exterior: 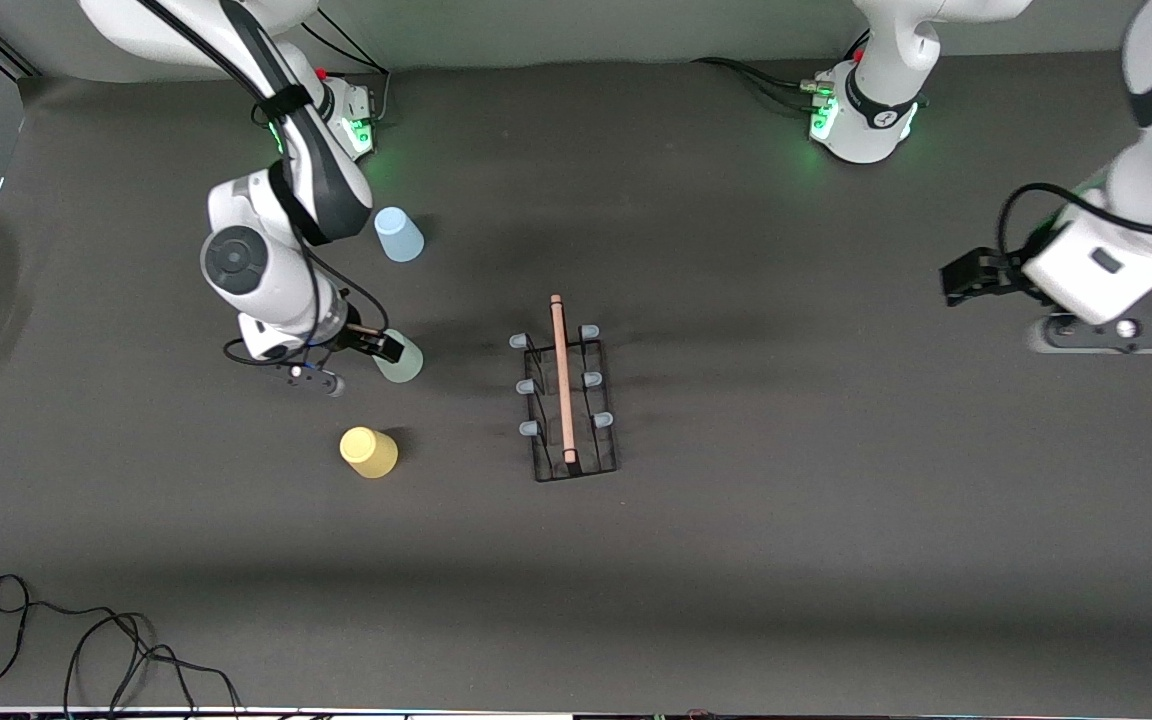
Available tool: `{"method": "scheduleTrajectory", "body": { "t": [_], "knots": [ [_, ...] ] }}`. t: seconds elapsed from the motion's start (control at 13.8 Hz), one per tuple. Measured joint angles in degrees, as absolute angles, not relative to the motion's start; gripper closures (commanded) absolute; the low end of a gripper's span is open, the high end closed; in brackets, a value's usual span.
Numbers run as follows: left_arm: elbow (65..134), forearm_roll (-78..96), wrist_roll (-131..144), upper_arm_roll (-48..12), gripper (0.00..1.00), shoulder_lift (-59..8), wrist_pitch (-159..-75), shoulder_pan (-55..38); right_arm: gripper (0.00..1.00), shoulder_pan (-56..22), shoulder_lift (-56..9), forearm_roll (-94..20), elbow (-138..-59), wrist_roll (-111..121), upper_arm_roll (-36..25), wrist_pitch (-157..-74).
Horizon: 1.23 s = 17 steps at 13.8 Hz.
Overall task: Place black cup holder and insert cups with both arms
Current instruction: 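Grasp the pale green cup with the right gripper, then carry the pale green cup over the holder with the right gripper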
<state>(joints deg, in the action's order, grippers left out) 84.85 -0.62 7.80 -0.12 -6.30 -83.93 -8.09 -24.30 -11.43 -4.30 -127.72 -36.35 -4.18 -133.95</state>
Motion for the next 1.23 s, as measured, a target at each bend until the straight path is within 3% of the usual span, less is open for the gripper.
{"method": "scheduleTrajectory", "body": {
  "t": [0.29,0.65,0.73,0.8,0.87,1.23],
  "knots": [
    [85.79,-0.68,7.7,-0.14,0.0,-5.92,-84.0,-7.27,0.0,-25.58,-15.58,-4.31,-129.17,-35.49,-4.18,-140.27],
    [86.32,-0.96,7.65,-0.13,0.0,-5.93,-85.03,-6.01,0.01,-25.58,-16.11,-4.31,-133.19,-32.42,-4.46,-144.21],
    [86.53,-0.97,7.57,-0.13,0.0,-5.96,-85.32,-5.7,0.25,-25.58,-16.11,-4.3,-133.39,-32.15,-4.46,-144.23],
    [86.61,-0.97,7.47,-0.13,0.0,-6.02,-85.46,-5.41,0.83,-25.58,-16.09,-4.3,-133.44,-31.7,-4.46,-144.28],
    [86.64,-0.98,7.41,-0.23,0.0,-6.07,-85.53,-4.93,0.99,-25.58,-15.98,-4.3,-133.43,-30.74,-4.47,-144.39],
    [87.07,-0.97,3.93,-2.78,0.0,-6.27,-86.23,0.46,1.0,-25.56,-12.41,-5.96,-133.1,-28.35,-5.12,-142.14]
  ]
}}
